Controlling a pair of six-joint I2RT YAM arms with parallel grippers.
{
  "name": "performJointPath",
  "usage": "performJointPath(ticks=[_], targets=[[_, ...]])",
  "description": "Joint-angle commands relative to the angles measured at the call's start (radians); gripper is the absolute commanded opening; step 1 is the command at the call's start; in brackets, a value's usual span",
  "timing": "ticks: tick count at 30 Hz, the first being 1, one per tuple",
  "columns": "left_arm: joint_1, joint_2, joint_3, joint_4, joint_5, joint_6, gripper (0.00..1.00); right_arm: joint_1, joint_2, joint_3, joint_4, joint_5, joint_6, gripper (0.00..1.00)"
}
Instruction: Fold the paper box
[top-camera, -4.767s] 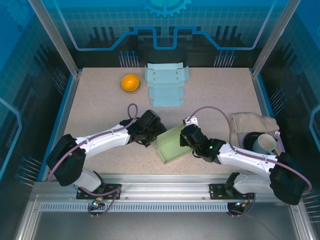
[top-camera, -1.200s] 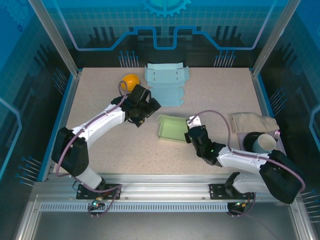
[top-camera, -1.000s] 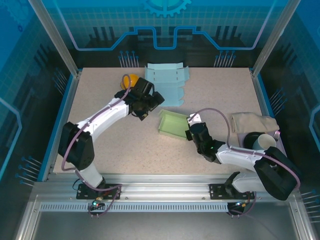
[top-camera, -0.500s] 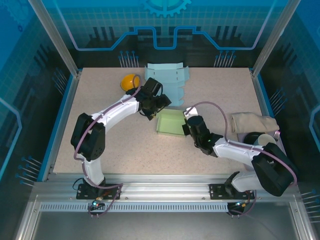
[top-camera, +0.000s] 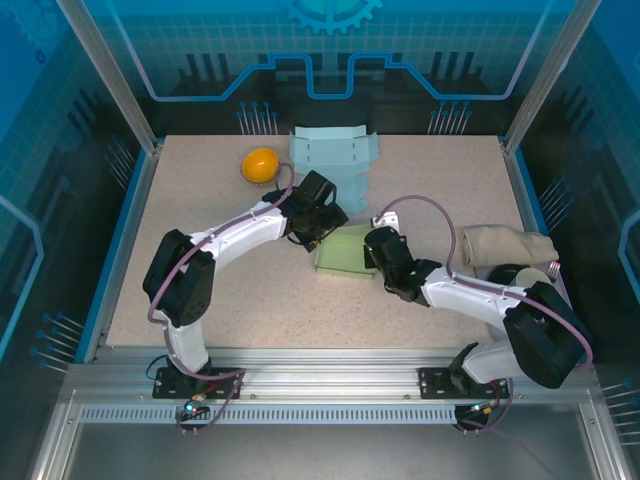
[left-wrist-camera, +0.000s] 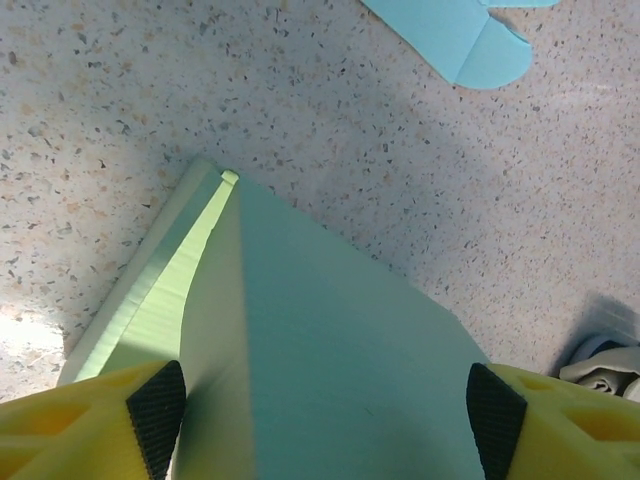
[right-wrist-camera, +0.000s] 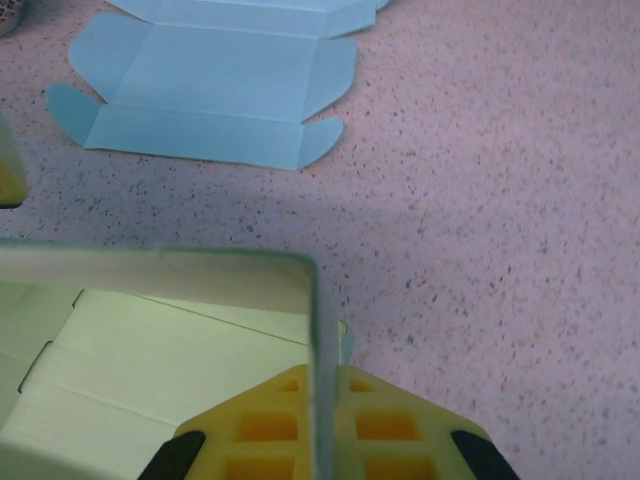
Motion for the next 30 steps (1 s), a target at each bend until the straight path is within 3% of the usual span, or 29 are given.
performJointPath(ticks=[1,8,20,30], targets=[[-0.021,-0.032,-0.053,-0.034,-0.038,0.009,0.77,0.015,0.008,0.017,-0.127,0.017,0.173,0.03],[-0.023,-0.056,-0.096,-0.035,-0.051,0.015,0.77,0.015,-0.019,0.041,-0.290,0.004,0.398,0.08],[-0.026,-0.096,-0.192,-0.010,-0.063,0.002,0.76,0.069,-0.017,-0.043,-0.293,-0.004,0.477,0.10],[-0.039,-0.099,-0.244,0.006,-0.072,-0.009,0.76,0.102,-0.054,-0.068,-0.386,-0.010,0.468,0.30]])
